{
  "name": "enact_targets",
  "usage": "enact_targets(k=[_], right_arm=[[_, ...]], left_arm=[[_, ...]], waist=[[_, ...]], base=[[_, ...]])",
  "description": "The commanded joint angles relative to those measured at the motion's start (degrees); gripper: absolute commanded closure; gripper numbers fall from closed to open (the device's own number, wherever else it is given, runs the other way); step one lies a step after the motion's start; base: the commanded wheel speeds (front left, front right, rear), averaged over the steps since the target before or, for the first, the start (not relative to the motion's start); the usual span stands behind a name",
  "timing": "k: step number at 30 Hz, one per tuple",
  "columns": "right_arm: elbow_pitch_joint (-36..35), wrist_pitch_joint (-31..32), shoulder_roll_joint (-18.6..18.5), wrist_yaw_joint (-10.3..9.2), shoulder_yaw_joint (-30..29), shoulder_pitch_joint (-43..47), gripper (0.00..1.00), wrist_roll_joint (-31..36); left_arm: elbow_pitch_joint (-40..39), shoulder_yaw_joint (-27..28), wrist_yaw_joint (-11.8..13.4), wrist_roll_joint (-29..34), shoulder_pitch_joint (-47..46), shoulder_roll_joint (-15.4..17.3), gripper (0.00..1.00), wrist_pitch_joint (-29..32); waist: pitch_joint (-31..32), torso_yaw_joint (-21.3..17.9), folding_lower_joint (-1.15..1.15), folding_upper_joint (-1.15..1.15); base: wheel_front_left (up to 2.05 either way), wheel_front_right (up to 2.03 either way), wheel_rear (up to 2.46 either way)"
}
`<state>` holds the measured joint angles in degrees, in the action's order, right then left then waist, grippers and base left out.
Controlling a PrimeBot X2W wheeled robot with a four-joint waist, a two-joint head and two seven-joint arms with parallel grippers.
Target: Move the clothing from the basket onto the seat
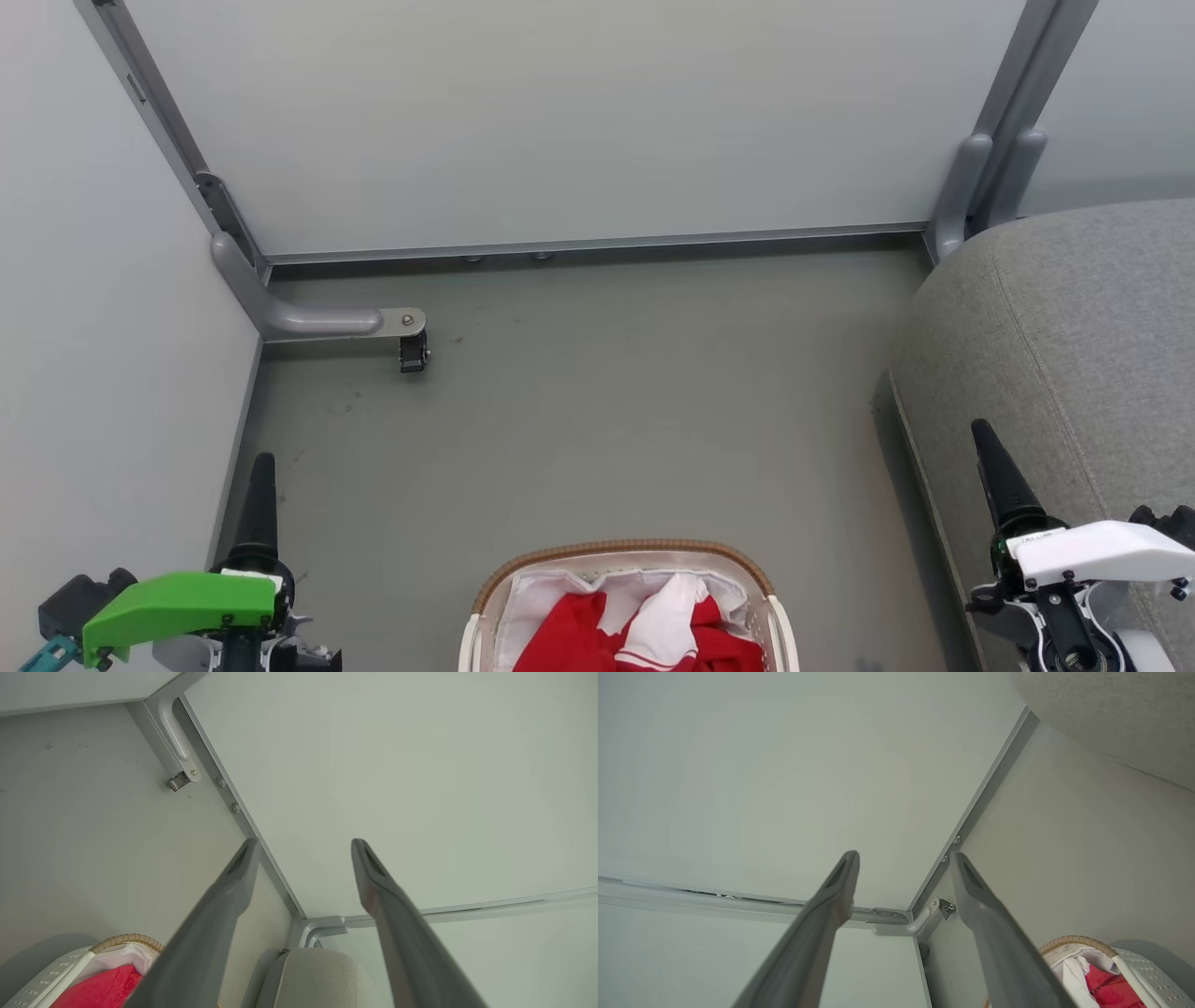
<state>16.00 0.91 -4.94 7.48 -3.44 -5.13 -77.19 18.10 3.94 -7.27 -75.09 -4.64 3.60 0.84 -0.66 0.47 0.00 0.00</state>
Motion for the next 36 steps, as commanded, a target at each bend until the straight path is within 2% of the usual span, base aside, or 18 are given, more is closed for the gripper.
enact_targets(k=[1,18,23,36], right_arm=[[-0.9,-0.7,-0.8,0.03,0.2,-1.7,0.00,2.2],[0.9,-4.4,-2.6,0.03,3.7,-3.2,0.00,19.6],[1.6,-5.3,-2.8,0.03,4.6,-3.1,0.00,23.8],[0.9,-7.6,-2.7,0.03,4.8,-2.5,0.00,36.6]], left_arm=[[-0.6,-0.1,-0.1,2.7,-2.1,0.9,0.00,-0.6],[1.9,-3.0,-0.1,23.3,-3.0,2.1,0.00,-4.3],[2.6,-3.8,0.6,29.0,-2.8,2.5,0.00,-5.3],[4.0,-5.9,1.3,39.0,-2.1,2.9,0.00,-7.6]], waist=[[-0.1,0.0,0.00,0.00],[-0.5,0.0,0.00,0.00],[-0.3,-0.1,0.00,0.00],[-0.2,-0.1,0.00,0.00]], base=[[0.00,0.00,0.00],[0.00,0.00,0.00],[0.00,0.00,0.00],[0.00,0.00,0.00]])
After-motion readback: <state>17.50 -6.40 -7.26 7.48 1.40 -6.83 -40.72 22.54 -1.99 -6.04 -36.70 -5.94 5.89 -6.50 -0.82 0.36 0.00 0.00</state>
